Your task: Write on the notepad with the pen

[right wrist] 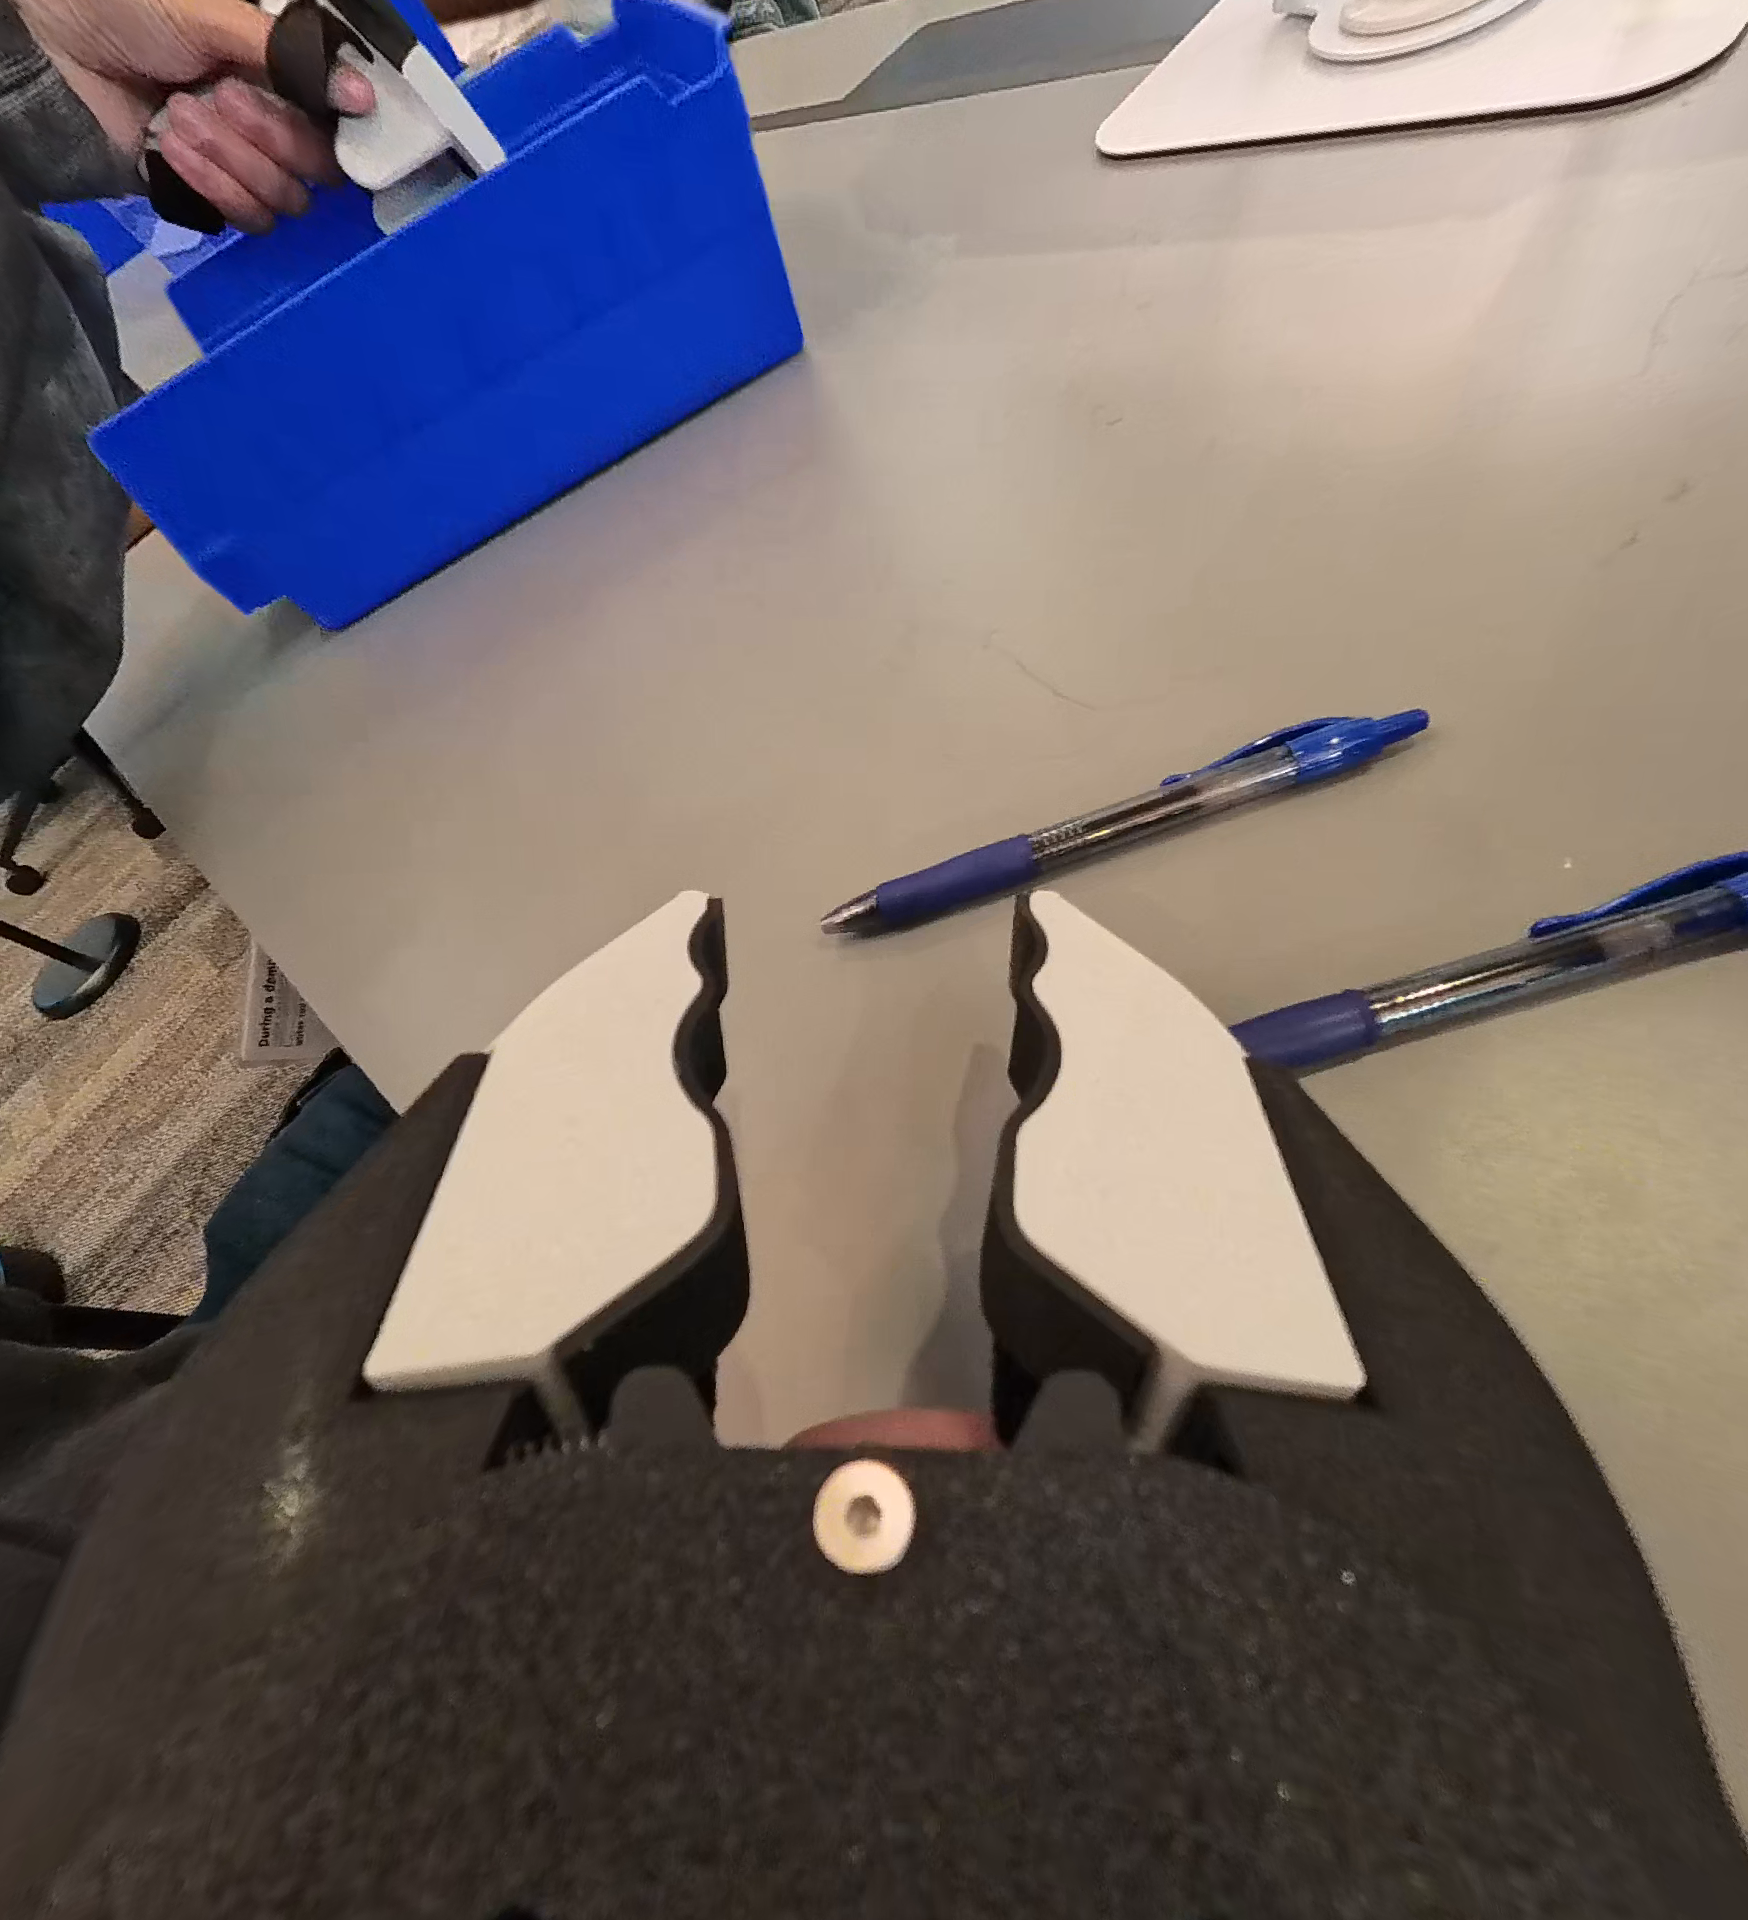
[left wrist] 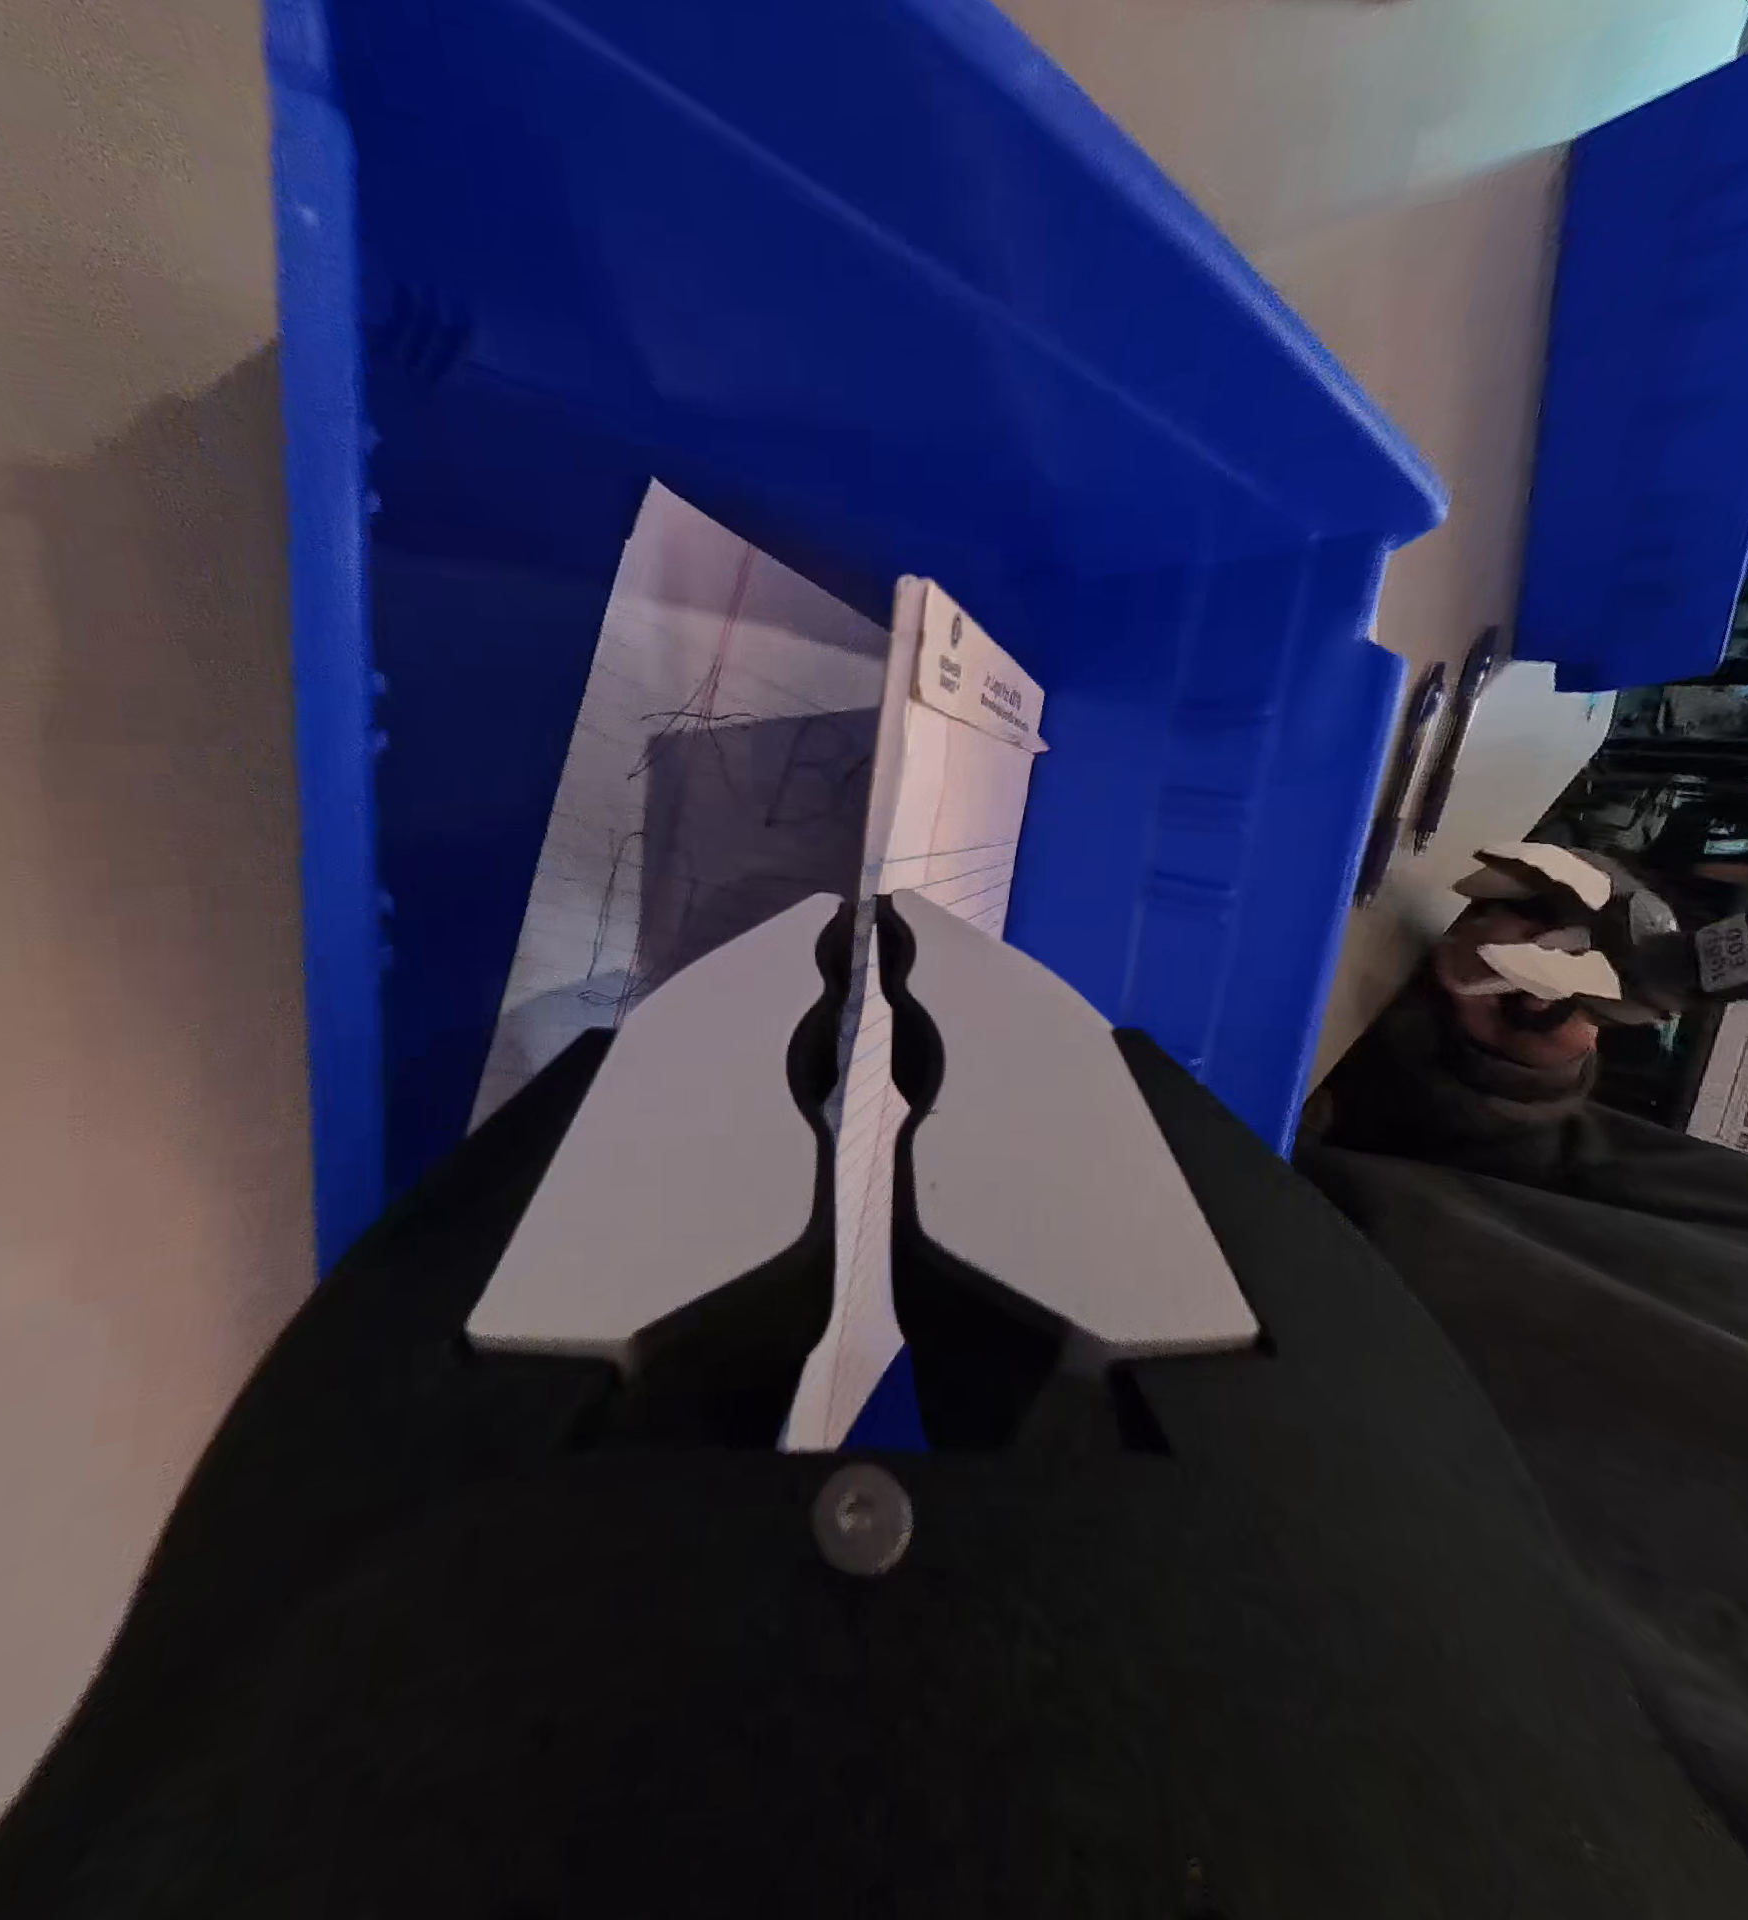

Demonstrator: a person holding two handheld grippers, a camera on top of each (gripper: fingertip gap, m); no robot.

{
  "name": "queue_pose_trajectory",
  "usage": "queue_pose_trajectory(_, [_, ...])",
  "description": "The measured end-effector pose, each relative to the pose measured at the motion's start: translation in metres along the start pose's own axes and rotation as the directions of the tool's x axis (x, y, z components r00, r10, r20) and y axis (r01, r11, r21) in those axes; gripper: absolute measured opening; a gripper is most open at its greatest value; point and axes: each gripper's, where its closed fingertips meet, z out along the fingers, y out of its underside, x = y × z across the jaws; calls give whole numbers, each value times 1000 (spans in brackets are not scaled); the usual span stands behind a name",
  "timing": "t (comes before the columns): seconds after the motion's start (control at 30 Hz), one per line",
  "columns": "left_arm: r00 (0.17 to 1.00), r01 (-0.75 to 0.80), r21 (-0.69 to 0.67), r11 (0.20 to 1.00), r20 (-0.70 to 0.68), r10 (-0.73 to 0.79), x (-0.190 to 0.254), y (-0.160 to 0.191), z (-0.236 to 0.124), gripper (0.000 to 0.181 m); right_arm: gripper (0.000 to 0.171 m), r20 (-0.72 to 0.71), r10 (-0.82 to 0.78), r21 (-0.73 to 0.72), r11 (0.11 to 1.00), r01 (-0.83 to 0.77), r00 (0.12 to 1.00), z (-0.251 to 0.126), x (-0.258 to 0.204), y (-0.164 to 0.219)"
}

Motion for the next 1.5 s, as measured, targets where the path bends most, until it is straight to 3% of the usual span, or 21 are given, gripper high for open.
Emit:
queue_pose_trajectory(0.1, [999, -35, -34, 999, 11, 36, 5, 4, 6, 4, 52, 3, 0, 0, 1000, 0, 1000, -1, -1, 0])
queue_pose_trajectory(0.23, [992, -86, -125, 988, -104, 73, 32, 17, 13, 13, 52, 6, 4, 4, 1000, -4, 1000, -2, 0, -1])
queue_pose_trajectory(0.37, [982, -186, -225, 956, -65, 176, 42, 31, 25, 34, 52, 8, 7, 7, 1000, -7, 1000, -2, 0, -2])
queue_pose_trajectory(0.5, [958, -267, -302, 915, 24, 287, 37, 37, 34, 4, 52, 8, 4, 2, 1000, -4, 1000, -2, 0, -1])
queue_pose_trajectory(0.73, [927, -345, -304, 888, 38, 373, 51, 36, 33, 0, 52, 22, -12, 6, 1000, 12, 1000, 0, -2, -10])
queue_pose_trajectory(1.0, [891, -394, -305, 867, 104, 442, 58, 50, 23, 1, 52, 69, -187, -1, 982, 188, 980, 2, -13, -61])
queue_pose_trajectory(1.13, [771, -465, -420, 780, 242, 589, 43, 65, 49, 83, 52, 64, -165, -8, 986, 166, 984, 5, -10, -57])
queue_pose_trajectory(1.2, [689, -472, -447, 760, 351, 634, 32, 59, 60, 96, 52, 66, -140, -13, 990, 142, 988, 8, -12, -51])
queue_pose_trajectory(1.33, [607, -494, -474, 729, 412, 680, 28, 55, 79, 114, 52, 70, -110, -28, 993, 113, 991, 11, -15, -39])
queue_pose_trajectory(1.5, [622, -476, -516, 713, 376, 687, 25, 61, 98, 123, 52, 82, -74, -39, 996, 78, 994, 13, -16, -31])
